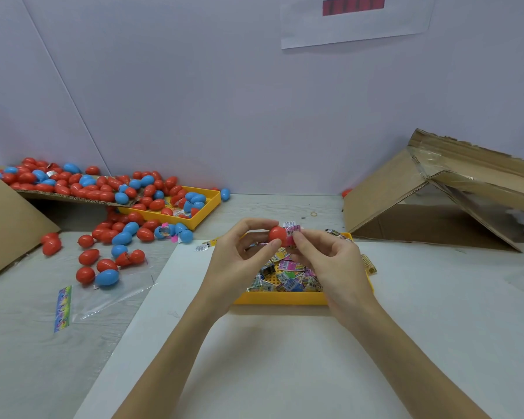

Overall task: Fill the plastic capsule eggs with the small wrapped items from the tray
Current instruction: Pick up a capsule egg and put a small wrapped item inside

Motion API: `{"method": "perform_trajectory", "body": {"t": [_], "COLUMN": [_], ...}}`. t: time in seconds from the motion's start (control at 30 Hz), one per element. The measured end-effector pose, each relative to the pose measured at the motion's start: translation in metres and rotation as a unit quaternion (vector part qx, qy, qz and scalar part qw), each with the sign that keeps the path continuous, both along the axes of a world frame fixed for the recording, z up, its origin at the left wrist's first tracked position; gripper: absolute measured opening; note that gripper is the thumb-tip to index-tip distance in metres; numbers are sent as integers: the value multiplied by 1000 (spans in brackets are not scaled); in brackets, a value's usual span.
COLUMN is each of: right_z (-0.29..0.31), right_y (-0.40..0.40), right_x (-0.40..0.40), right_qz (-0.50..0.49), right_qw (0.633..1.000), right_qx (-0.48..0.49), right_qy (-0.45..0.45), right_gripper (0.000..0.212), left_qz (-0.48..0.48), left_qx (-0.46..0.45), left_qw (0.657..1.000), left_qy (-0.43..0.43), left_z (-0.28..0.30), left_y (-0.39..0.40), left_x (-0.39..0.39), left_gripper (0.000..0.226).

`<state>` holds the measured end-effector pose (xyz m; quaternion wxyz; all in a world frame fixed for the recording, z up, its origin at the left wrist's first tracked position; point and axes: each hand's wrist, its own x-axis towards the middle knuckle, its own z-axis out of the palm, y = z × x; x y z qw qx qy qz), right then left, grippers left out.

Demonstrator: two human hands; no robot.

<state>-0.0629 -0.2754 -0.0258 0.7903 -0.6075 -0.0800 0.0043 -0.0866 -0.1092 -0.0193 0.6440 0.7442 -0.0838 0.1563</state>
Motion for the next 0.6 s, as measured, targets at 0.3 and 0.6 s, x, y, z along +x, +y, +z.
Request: {"method": "perform_trajectory", "body": {"t": [0.3, 0.6], "right_z": [2, 5], "right_y": [2, 2], "right_x": [-3, -5], "right_qz": [15, 24], "right_qw": [999, 998], "right_qx": [21, 28], "right_qy": [48, 53], "right_gripper": [23, 23], "left_qz": [-3, -11], "left_qx": [16, 13], "left_qw": [1000, 998], "left_qy": [-9, -63], "left_z": [1, 1], "left_y": [0, -2], "left_x": [-1, -2], "left_gripper": [27, 35]}}
